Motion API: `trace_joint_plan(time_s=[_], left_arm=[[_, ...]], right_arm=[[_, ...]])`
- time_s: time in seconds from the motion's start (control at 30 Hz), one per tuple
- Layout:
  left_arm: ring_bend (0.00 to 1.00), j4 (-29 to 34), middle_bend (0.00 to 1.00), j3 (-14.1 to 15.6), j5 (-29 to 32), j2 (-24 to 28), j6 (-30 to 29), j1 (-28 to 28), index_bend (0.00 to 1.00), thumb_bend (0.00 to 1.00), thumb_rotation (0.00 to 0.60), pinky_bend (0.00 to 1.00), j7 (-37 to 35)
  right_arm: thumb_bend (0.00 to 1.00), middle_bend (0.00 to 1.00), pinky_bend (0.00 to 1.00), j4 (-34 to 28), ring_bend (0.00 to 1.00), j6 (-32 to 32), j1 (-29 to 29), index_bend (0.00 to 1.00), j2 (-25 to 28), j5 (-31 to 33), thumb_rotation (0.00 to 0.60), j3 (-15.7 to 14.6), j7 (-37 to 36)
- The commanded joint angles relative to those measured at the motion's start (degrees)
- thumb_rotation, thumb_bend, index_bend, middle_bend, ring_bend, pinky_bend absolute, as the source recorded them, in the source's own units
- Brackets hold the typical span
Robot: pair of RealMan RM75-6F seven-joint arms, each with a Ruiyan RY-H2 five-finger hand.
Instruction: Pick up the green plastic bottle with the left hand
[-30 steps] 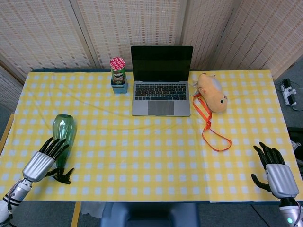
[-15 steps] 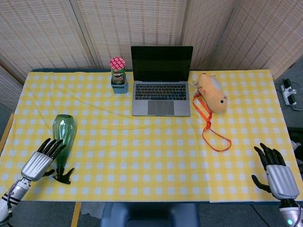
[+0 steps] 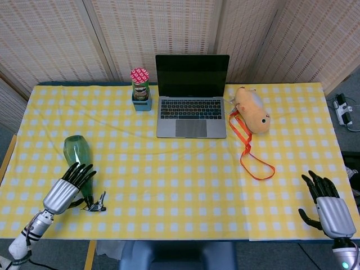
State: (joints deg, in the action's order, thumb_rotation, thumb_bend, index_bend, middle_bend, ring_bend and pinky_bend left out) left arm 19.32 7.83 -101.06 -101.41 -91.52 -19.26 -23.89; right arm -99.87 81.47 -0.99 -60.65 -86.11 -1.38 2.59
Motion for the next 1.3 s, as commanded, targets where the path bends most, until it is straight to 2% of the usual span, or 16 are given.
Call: trace_joint_plan(time_s=[0.03,0.2,0.57,0.73,0.77,0.87,0.93,1.0,1.03,1.07,1.13,1.2,1.23,1.3], left_arm=[[0.0,1.0,0.0,-0.4,0.1,-1.3,0.3,-1.3,0.08,0.12,0.6,0.0,0.6],[0.0,1.4,0.0,-1.6,1.3,-4.0,3.8,-3.9,0.08,0.13,0.6,0.0,1.7],[0.0,-1.2,0.0,-7.1,6.5,-10.5,9.6,-9.8,0.08,0.13,0.6,0.0,4.9],[0.0,0.5,0.0,-7.4,6.7,-9.5,6.8,-10.3,0.09,0.13,0.6,0.0,5.0],[0.0,1.7,0.0,-7.2,6.5,-8.7,5.8,-10.0,0.1,0.13,0.6,0.02,5.0],[0.03,8.0,0.02,-6.7,5.7,-4.7,0.5,-8.3,0.11,0.13,0.6,0.26,6.6],[0.16,13.9,0.11,-6.4,4.5,-1.2,-4.1,-7.3,0.11,0.13,0.6,0.45,9.7],[0.36,19.7,0.27,-6.3,3.4,2.0,-7.2,-6.8,0.12,0.13,0.6,0.65,12.9],[0.5,22.8,0.41,-6.1,2.9,3.6,-8.1,-6.6,0.13,0.13,0.6,0.75,14.5],[0.59,27.1,0.51,-5.9,2.2,5.9,-8.7,-6.4,0.14,0.13,0.6,0.8,16.7],[0.88,35.1,0.86,-5.4,2.1,9.6,-7.7,-6.1,0.2,0.13,0.6,0.96,20.0],[0.99,42.3,0.99,-4.6,3.0,12.9,-4.4,-5.8,0.29,0.13,0.6,1.0,22.3],[1.0,45.8,1.0,-3.9,3.8,14.8,-1.8,-5.7,0.34,0.13,0.6,1.0,23.6],[1.0,52.9,1.0,-2.8,5.9,19.1,4.6,-6.2,0.37,0.13,0.6,1.0,27.3]], right_arm=[[0.35,0.0,0.0,0.0,0.0,0.3,0.1,0.0,0.3,-0.3,0.6,-0.1,-0.4],[0.35,0.0,0.0,-0.2,0.0,0.9,0.4,0.0,0.8,-1.0,0.6,-0.2,-1.5],[0.35,0.0,0.0,0.2,0.0,1.8,1.2,0.0,1.9,-0.8,0.6,-0.3,-3.4],[0.35,0.0,0.0,0.2,0.0,2.0,1.3,0.0,2.2,-1.4,0.6,-0.4,-4.2],[0.35,0.0,0.0,0.2,0.0,2.1,1.4,0.0,2.3,-1.6,0.6,-0.4,-4.4],[0.35,0.0,0.0,0.2,0.0,2.3,1.4,0.0,2.6,-2.1,0.6,-0.6,-4.9],[0.35,0.0,0.0,0.1,0.0,2.3,1.4,0.0,2.7,-2.7,0.6,-0.8,-5.1],[0.35,0.0,0.0,-0.1,0.0,2.6,1.5,0.0,2.7,-3.4,0.6,-1.0,-5.2],[0.35,0.0,0.0,-0.2,0.0,2.7,1.5,0.0,2.7,-3.8,0.6,-1.1,-5.1],[0.35,0.0,0.0,-0.3,0.0,3.0,1.6,0.0,2.8,-4.3,0.6,-1.3,-5.1],[0.35,0.0,0.0,-0.5,0.0,3.3,1.7,0.0,2.7,-5.0,0.6,-1.5,-5.0],[0.35,0.0,0.0,-0.6,0.0,3.2,1.7,0.0,2.7,-5.4,0.6,-1.7,-5.0],[0.35,0.0,0.0,-0.7,0.0,3.2,1.7,0.0,2.7,-5.6,0.6,-1.8,-5.0],[0.35,0.0,0.0,-0.8,0.0,3.1,1.6,0.0,2.7,-6.1,0.6,-1.9,-5.0]])
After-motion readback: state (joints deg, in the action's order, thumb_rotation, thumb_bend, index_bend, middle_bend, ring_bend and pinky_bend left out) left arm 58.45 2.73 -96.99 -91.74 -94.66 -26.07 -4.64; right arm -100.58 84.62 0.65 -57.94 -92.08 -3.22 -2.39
